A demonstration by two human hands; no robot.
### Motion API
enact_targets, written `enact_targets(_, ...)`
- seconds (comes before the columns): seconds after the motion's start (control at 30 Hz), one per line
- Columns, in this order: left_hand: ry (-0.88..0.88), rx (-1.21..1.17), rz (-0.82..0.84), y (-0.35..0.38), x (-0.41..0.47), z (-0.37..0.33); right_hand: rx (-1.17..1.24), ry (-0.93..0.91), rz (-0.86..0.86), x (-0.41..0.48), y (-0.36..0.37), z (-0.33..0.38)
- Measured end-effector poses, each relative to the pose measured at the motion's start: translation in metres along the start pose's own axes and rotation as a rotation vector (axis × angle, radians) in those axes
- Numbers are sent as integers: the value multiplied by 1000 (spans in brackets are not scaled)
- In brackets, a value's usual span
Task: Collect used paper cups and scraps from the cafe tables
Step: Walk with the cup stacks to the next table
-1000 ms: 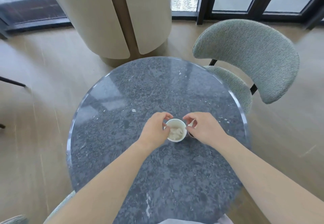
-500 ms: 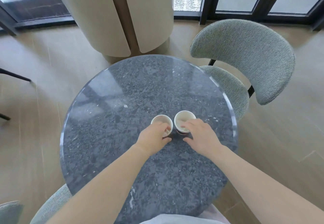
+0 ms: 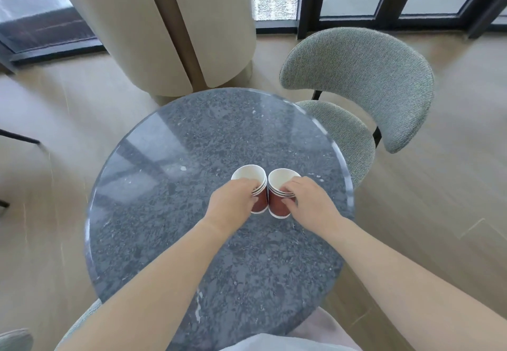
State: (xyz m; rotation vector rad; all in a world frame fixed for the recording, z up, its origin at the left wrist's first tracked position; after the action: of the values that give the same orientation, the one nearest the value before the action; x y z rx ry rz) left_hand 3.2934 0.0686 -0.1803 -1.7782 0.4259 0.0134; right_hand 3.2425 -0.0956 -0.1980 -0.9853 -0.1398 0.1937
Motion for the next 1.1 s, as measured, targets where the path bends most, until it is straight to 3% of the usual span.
enact_targets(0.33,379,-72,-63,-32,-44,-25,-71,162,-335,-78,-26,50)
enact_targets(0.73,820,-138,-56,-31,-123,-80,-200,432,-589,-206,-38,112)
enact_targets(1.1,969,-127,25,-12,-188,-128,-216,649,-773,-300,-32,147)
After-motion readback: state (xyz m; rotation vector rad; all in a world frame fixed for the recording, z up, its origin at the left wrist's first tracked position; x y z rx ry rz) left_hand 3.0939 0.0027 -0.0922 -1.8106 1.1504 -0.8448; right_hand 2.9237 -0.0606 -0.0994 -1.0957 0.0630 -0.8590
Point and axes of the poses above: each hand's wrist, its own x-axis towards the middle knuckle, its own y-axis out of the palm, z = x × y, the point moved 2 cm from there along x, towards the middle knuckle, and after that the axes turned 12 degrees about -y, right-handed, at the moved point
